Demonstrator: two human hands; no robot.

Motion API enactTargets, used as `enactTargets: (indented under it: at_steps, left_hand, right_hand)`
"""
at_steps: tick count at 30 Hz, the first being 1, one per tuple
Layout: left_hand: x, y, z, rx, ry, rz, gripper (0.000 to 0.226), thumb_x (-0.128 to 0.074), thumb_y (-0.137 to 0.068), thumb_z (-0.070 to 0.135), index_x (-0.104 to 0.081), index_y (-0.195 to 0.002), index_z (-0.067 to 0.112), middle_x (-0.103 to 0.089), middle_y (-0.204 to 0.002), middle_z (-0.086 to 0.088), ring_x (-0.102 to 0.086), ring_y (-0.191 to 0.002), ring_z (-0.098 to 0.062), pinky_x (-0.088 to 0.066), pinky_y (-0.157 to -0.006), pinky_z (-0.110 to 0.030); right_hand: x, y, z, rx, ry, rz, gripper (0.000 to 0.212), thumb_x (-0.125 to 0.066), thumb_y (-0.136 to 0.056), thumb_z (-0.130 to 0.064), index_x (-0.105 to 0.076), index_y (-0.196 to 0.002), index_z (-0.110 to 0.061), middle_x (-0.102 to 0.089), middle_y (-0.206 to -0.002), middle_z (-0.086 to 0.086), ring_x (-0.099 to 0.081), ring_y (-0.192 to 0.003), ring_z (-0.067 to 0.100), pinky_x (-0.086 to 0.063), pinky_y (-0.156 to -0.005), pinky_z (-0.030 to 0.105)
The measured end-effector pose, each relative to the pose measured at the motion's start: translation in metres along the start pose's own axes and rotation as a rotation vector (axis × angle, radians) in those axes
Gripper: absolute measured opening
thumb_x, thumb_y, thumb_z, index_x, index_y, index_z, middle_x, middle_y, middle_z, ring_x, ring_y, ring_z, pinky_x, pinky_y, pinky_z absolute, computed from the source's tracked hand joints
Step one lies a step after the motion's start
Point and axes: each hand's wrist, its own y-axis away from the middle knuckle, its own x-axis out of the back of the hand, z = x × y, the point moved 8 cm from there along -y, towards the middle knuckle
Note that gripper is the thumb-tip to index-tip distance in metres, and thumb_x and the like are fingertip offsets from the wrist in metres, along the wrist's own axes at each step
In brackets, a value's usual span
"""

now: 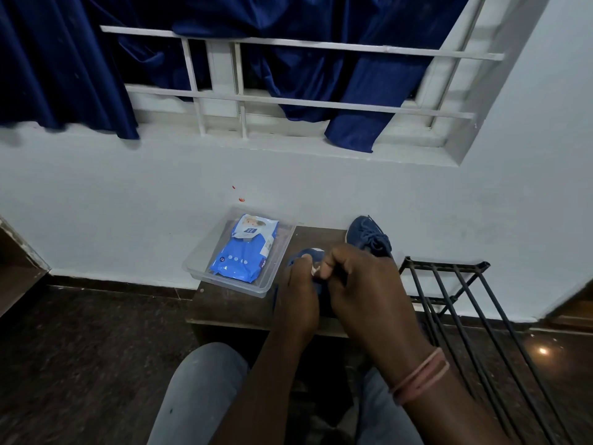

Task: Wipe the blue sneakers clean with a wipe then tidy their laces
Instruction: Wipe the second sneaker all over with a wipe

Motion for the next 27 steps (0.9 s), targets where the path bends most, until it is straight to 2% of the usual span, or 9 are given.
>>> enactTargets:
  at_steps: [1, 3, 6, 8, 11, 16, 20, 24, 27]
  left_hand:
    - [0.0, 0.0, 0.003, -0.036, -0.017, -0.011, 0.045, -0.04, -0.102, 0.04, -0.065, -0.108, 0.003, -0.067, -0.105, -0.018, -0.061, -0.093, -0.027, -0.049, -0.078, -0.024]
    - [-0.003, 0.002, 0.002, 0.015, -0.039, -0.026, 0.054, -0.038, -0.09, 0.055, -0.068, -0.106, 0.013, -0.068, -0.105, -0.013, -0.063, -0.101, -0.026, -0.051, -0.092, -0.039]
    - [-0.007, 0.004, -0.011, 0.155, 0.022, -0.018, 0.039, -0.041, -0.084, 0.061, -0.064, -0.087, 0.03, -0.07, -0.102, -0.003, -0.065, -0.106, -0.025, -0.049, -0.102, -0.048]
    - [-0.007, 0.004, -0.012, 0.193, 0.057, -0.039, 0.049, -0.045, -0.073, 0.063, -0.068, -0.095, 0.026, -0.072, -0.112, -0.009, -0.066, -0.109, -0.03, -0.049, -0.103, -0.052]
    - [-0.01, 0.002, -0.001, 0.14, 0.089, -0.168, 0.054, -0.047, -0.088, 0.052, -0.068, -0.112, 0.008, -0.069, -0.12, -0.022, -0.064, -0.115, -0.042, -0.049, -0.104, -0.057]
    - [-0.009, -0.002, -0.019, 0.236, 0.299, -0.281, 0.035, -0.05, -0.104, 0.047, -0.072, -0.096, 0.022, -0.076, -0.091, 0.003, -0.07, -0.087, -0.019, -0.054, -0.081, -0.035]
    - [0.004, 0.0, -0.028, 0.297, 0.245, -0.167, 0.043, -0.047, -0.106, 0.047, -0.073, -0.116, 0.015, -0.078, -0.108, -0.009, -0.075, -0.102, -0.025, -0.057, -0.097, -0.046]
    - [0.0, 0.002, -0.026, 0.214, 0.184, -0.148, 0.065, -0.041, -0.096, 0.072, -0.07, -0.125, 0.021, -0.073, -0.122, -0.012, -0.069, -0.114, -0.032, -0.052, -0.104, -0.055]
    - [-0.007, 0.009, -0.024, 0.198, 0.138, -0.164, 0.065, -0.033, -0.107, 0.056, -0.058, -0.135, 0.003, -0.06, -0.138, -0.023, -0.056, -0.13, -0.042, -0.044, -0.112, -0.055]
  right_hand:
    - [0.0, -0.001, 0.002, -0.006, 0.0, -0.002, 0.03, -0.066, -0.079, 0.005, -0.064, -0.071, -0.024, -0.068, -0.07, -0.01, -0.063, -0.067, 0.006, -0.048, -0.061, 0.026]
    - [0.003, -0.013, 0.017, -0.052, 0.009, 0.048, 0.027, -0.068, -0.081, 0.002, -0.063, -0.071, -0.022, -0.067, -0.067, -0.01, -0.062, -0.067, 0.007, -0.046, -0.059, 0.026]
    - [0.007, -0.028, 0.031, -0.112, 0.054, 0.05, 0.027, -0.066, -0.081, 0.005, -0.062, -0.071, -0.02, -0.066, -0.068, -0.01, -0.062, -0.071, 0.005, -0.047, -0.06, 0.022]
    - [0.018, -0.03, 0.039, -0.206, -0.101, 0.062, 0.025, -0.071, -0.082, 0.002, -0.064, -0.07, -0.018, -0.07, -0.07, -0.008, -0.067, -0.071, 0.001, -0.053, -0.062, 0.02]
    - [0.034, -0.031, 0.056, -0.337, -0.256, 0.083, 0.021, -0.08, -0.079, -0.004, -0.067, -0.069, -0.016, -0.073, -0.069, -0.007, -0.07, -0.067, 0.002, -0.053, -0.061, 0.019]
    - [0.015, -0.018, 0.055, -0.372, -0.314, -0.112, 0.021, -0.084, -0.078, -0.003, -0.067, -0.071, -0.014, -0.074, -0.067, -0.004, -0.07, -0.064, 0.004, -0.051, -0.063, 0.022]
    - [0.005, -0.004, 0.043, -0.275, -0.242, -0.188, 0.024, -0.083, -0.08, -0.007, -0.067, -0.068, -0.02, -0.074, -0.071, -0.005, -0.071, -0.069, 0.007, -0.056, -0.066, 0.022]
    - [-0.013, -0.002, 0.034, -0.144, -0.037, -0.19, 0.025, -0.076, -0.083, -0.004, -0.067, -0.069, -0.022, -0.071, -0.07, -0.011, -0.065, -0.071, -0.001, -0.049, -0.062, 0.016]
    - [-0.023, -0.012, 0.046, -0.143, -0.028, -0.15, 0.023, -0.072, -0.082, 0.0, -0.067, -0.07, -0.019, -0.069, -0.068, -0.009, -0.064, -0.07, 0.004, -0.05, -0.063, 0.024]
